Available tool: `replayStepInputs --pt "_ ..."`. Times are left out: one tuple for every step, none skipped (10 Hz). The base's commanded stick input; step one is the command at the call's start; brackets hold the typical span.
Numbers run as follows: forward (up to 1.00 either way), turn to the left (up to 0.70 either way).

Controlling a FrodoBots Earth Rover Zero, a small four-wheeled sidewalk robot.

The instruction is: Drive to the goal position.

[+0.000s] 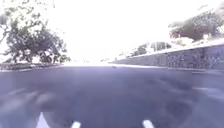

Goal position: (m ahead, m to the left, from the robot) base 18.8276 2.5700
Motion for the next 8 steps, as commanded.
replayStepInputs --pt "0.70 0.00" --pt "0.70 0.00" --pt "0.70 0.00" --pt "0.70 0.00" --pt "0.70 0.00" --pt "0.70 0.00" --pt "0.70 0.00" --pt "0.70 0.00"
